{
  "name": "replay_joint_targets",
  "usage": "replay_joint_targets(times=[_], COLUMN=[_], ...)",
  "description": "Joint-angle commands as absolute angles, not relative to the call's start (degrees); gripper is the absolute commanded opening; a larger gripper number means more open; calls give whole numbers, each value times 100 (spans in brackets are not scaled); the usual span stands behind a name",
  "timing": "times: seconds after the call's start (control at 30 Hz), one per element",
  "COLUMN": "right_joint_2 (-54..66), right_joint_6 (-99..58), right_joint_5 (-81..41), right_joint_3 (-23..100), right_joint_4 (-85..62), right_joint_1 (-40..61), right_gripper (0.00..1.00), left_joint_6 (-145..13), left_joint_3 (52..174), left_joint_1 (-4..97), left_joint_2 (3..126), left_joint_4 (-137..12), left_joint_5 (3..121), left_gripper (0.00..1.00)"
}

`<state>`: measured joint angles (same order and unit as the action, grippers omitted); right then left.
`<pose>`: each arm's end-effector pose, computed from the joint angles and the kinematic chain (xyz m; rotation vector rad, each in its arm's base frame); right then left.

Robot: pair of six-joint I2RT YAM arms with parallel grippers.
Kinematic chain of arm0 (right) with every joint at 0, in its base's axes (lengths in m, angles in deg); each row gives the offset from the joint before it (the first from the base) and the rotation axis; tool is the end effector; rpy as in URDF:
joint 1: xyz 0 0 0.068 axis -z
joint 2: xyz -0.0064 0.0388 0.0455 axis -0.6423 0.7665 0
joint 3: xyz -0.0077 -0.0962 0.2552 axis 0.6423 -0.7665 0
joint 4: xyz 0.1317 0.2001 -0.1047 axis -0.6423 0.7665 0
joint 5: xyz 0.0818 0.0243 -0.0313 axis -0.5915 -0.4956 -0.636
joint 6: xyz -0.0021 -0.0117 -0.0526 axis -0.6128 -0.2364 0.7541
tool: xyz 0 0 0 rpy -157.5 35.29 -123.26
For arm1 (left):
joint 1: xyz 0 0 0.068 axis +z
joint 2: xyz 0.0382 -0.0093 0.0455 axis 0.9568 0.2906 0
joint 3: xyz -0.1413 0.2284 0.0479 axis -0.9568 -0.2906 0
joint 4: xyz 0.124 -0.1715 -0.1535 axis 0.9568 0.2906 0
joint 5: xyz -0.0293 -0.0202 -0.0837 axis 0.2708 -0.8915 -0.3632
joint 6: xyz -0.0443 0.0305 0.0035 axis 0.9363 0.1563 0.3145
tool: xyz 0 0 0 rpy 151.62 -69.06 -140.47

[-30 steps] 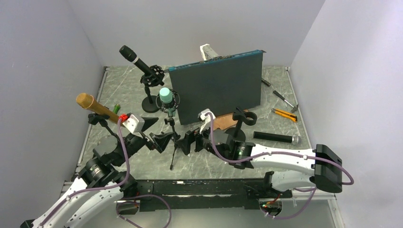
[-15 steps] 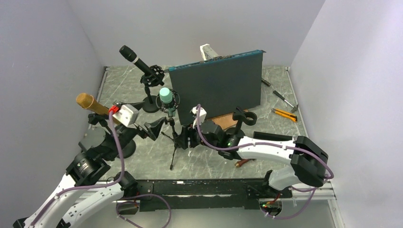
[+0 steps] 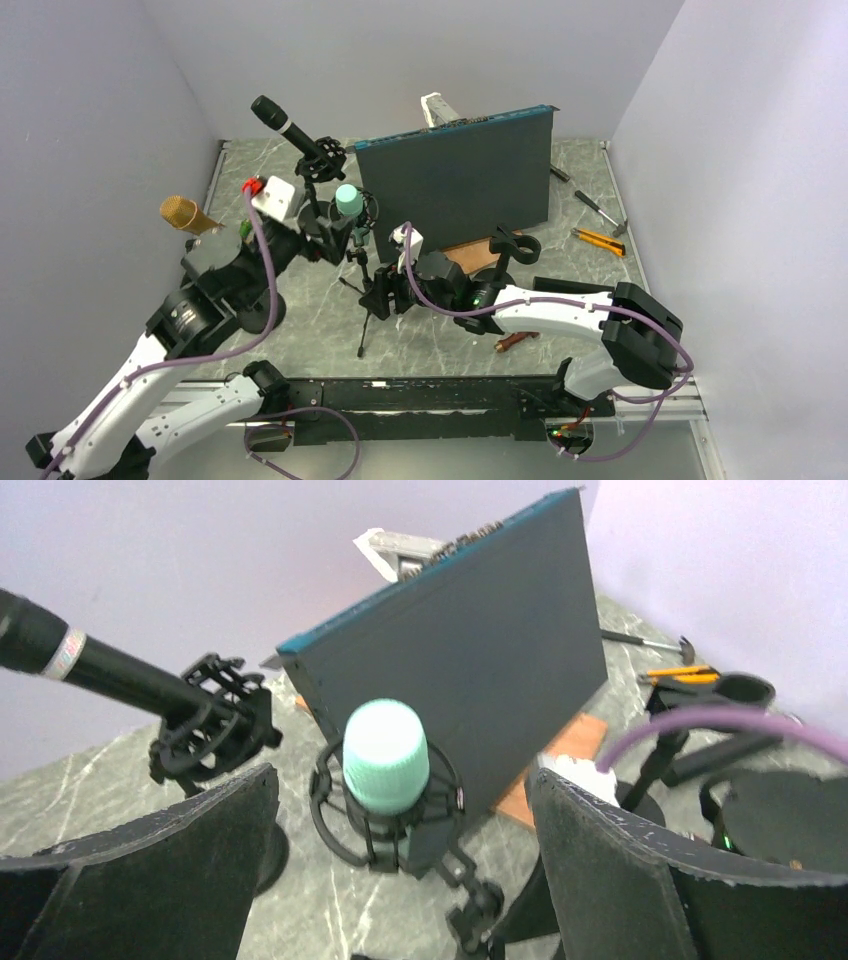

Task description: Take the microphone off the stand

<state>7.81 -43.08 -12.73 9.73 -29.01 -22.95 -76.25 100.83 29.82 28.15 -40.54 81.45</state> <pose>0.1473 0.2883 0.2419 -0.6069 1.9777 1.0566 0.0984 -0.0833 0.4272 0.4051 1.5032 -0.4710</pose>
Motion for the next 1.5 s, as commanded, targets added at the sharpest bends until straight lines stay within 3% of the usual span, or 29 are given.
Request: replay_joint_targets(times=[0.0, 0.2, 0.57, 1.03, 1.17, 1.23, 1.27, 1.37, 1.47], right_joint_2=[634, 520, 196, 313, 333, 363, 372, 392, 385], right_joint_6=[-4223, -4167, -4246, -4167, -4123, -4111, -4107, -4124, -4129], right_joint_5=[-1238, -1240, -1044, -897, -936, -982, -1000, -1009, -1009], right_joint_3=[1168, 1224, 1037, 1045, 1077, 1097, 1106, 1106, 1108], right_joint_4=[-3176, -3028, -2821, -2659, -2612, -2601, -2607, -2601, -2601], right_joint_1=[-2295, -2299, -2299, -2297, -2297, -2307, -2306, -2306, -2306], right_gripper=[71, 74, 74, 74, 75, 75, 75, 75, 75], left_joint_6=[-7642, -7702, -7712, -7711, -7930, -7956, -7953, -7884, -7900], left_joint_3=[10907, 11332, 10800, 10639, 10563, 10564, 10576, 10542, 10414], left_joint_1=[2979, 3132, 3234, 3848, 3865, 3866, 3871, 3877, 3877], left_joint_2=[3691, 4537, 4643, 4672, 4593, 4573, 4559, 4484, 4369], left_joint_4=[-3833, -3905, -4243, -4228, -4293, -4286, -4262, -4253, -4378], left_joint_5=[8837, 8658, 8202, 7100, 6884, 6865, 6906, 7009, 7010], left_gripper=[99, 99, 76, 28, 0, 0, 5, 44, 60])
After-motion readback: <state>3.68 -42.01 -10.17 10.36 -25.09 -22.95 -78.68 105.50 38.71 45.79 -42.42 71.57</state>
